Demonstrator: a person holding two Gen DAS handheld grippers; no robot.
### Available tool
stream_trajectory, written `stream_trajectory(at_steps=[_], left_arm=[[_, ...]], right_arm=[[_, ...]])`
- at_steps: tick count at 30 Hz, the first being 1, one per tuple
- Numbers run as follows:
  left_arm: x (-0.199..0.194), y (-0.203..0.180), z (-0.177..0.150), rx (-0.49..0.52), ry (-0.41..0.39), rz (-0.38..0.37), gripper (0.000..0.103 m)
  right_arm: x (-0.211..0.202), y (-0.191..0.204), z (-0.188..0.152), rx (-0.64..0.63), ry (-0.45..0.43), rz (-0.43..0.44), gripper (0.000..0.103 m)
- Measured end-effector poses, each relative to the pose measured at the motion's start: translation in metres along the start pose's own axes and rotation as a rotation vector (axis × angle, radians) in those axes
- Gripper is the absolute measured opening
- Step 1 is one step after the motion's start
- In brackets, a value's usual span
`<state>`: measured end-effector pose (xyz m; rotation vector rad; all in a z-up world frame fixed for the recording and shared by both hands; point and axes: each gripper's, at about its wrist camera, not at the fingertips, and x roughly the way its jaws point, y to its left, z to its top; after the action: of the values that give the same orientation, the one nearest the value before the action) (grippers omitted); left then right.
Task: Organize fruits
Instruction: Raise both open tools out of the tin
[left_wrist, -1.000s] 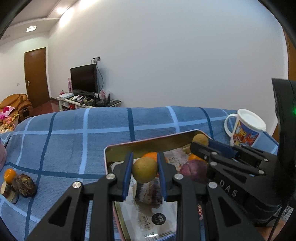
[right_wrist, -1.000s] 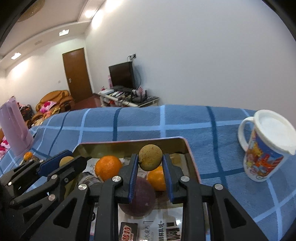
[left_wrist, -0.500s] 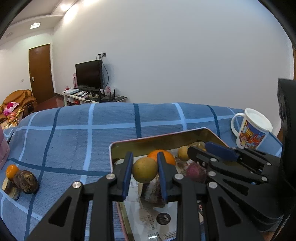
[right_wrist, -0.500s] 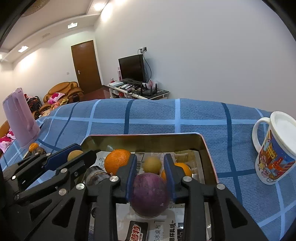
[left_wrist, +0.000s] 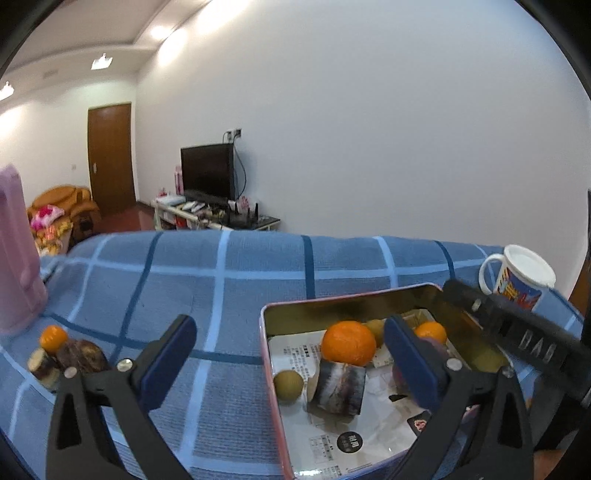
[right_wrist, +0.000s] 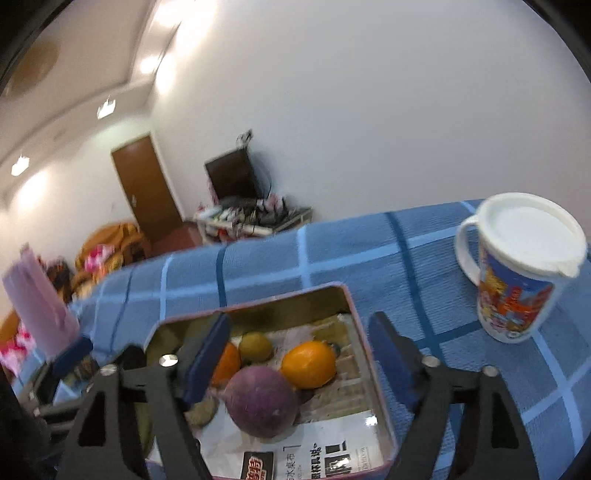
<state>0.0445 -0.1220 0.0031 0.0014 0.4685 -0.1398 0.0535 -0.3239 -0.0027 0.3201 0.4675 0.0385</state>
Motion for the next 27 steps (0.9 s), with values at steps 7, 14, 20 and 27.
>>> stream_trajectory(at_steps=[7,14,20,27], left_arm=[[-0.004,0.001,-0.001,0.053,-0.027,0.06,0.103],[-0.007,0.014,-0.002,0.045,-0.053,0.13,0.103],[-0.01,0.021,-0.005,0.031,-0.058,0.144,0.103],[-0.017,0.027,-0.007,0.018,-0.064,0.134,0.103]], right_arm=[[-0.022,-0.004,0.002,0.03,-0.123,-0.066,0.082],[-0.042,0.0,0.001,-0.012,-0.239,-0.108,0.087],[-0.042,0.004,-0.003,-0.046,-0.222,-0.12,0.087],[-0.043,0.01,-0.008,-0.061,-0.216,-0.137,0.087]])
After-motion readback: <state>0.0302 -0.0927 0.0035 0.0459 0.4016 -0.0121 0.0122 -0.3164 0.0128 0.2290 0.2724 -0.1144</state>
